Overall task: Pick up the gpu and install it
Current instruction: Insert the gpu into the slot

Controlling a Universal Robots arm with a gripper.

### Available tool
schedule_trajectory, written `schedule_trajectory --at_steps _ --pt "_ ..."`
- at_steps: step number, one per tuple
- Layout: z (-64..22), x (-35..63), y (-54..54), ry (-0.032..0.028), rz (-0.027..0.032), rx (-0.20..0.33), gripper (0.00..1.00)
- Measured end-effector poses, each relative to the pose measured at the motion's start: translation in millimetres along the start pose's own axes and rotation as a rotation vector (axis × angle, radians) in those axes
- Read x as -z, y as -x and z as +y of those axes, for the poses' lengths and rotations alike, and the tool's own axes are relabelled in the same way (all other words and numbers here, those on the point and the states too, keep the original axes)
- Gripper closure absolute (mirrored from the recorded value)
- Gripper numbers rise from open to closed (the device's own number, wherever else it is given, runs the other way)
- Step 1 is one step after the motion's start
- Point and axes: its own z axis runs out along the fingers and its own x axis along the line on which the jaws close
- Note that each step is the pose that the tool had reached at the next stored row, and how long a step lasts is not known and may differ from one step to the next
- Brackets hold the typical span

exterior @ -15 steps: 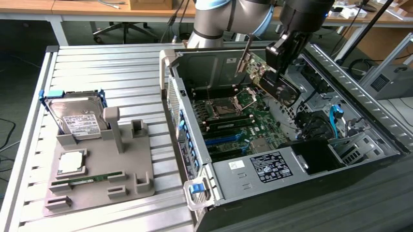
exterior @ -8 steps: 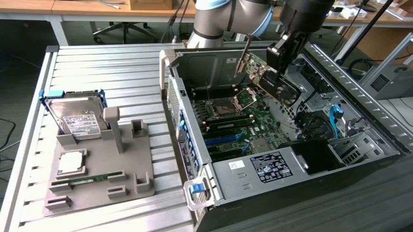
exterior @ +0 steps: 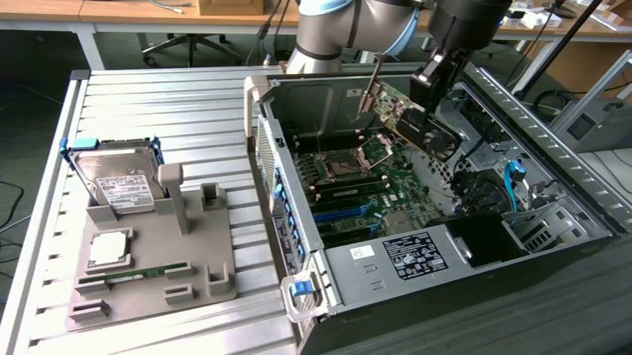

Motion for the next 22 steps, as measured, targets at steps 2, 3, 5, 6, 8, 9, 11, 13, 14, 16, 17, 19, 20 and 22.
schedule_trajectory --at_steps 2,3,5,6,8,9,11,13,14,16,17,19,20,22 --pt "0.0 0.0 0.0 0.0004 -0.0005 0.014 0.73" --pt "0.0 -0.1 0.0 0.0006 -0.0008 0.02 0.73" --pt "0.0 -0.1 0.0 0.001 -0.0013 0.034 0.73" --pt "0.0 -0.1 0.0 0.0011 -0.0015 0.038 0.73" --pt "0.0 -0.2 0.0 0.0014 -0.0019 0.047 0.73" --pt "0.0 -0.2 0.0 0.0016 -0.0023 0.055 0.73" --pt "0.0 -0.2 0.0 0.0018 -0.0026 0.064 0.73" --pt "0.0 -0.3 0.0 0.0022 -0.003 0.074 0.73" --pt "0.0 -0.2 0.0 0.0022 -0.0032 0.078 0.73" --pt "0.0 -0.3 0.0 0.0025 -0.0036 0.089 0.73" --pt "0.0 -0.3 0.0 0.0028 -0.0039 0.095 0.73" --pt "0.0 -0.3 0.0 0.003 -0.0042 0.105 0.73" --pt "0.0 -0.3 0.0 0.0032 -0.0045 0.111 0.73" --pt "0.0 -0.3 0.0 0.0035 -0.0049 0.121 0.73"
